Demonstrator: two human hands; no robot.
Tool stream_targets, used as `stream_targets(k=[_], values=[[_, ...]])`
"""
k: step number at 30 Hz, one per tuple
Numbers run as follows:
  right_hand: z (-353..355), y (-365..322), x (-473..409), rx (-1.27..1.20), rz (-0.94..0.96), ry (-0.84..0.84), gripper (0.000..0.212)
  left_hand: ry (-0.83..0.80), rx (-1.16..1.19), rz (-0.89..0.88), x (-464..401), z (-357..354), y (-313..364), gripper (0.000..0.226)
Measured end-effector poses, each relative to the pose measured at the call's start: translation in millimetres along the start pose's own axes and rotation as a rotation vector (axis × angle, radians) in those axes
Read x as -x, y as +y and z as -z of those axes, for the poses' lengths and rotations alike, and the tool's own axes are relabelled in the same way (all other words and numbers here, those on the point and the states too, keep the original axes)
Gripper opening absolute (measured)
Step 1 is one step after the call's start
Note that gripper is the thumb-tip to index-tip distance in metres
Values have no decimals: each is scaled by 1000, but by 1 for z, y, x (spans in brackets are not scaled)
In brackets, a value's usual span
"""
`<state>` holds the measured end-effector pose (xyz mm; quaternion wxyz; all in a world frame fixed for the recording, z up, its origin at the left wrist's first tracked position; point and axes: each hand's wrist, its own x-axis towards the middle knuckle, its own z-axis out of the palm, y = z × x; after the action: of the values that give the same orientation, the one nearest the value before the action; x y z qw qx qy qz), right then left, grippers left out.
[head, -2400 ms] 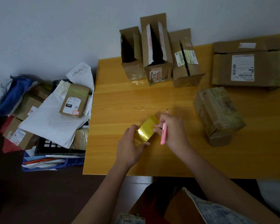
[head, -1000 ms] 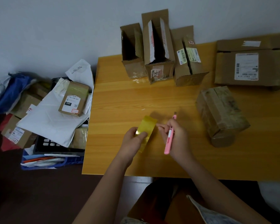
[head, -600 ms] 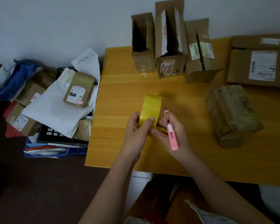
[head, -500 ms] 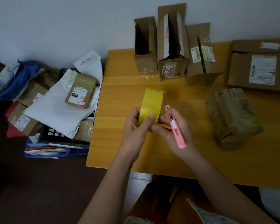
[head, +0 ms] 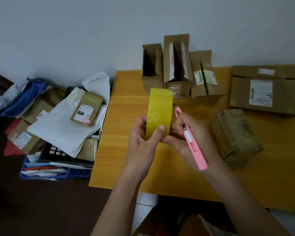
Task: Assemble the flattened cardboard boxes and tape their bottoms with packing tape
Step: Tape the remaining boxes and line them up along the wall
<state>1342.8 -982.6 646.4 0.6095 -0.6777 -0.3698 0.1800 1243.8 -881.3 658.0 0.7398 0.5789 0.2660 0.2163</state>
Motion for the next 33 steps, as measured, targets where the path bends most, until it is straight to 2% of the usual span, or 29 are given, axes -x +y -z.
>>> stream_targets(k=[7,12,27,33], values=[[5,-10,4,56,45,-4,41,19,54,-2,5,-9,3,30],[10,-9,1,-46,12,16,41,-66,173,-14,5,-2,7,44],[7,-14,1,23,45,-24,37,21,147,-26,9,-4,7,15],[4,-16,1,72,68,-39,40,80,131,-14,10,-3,6,22]])
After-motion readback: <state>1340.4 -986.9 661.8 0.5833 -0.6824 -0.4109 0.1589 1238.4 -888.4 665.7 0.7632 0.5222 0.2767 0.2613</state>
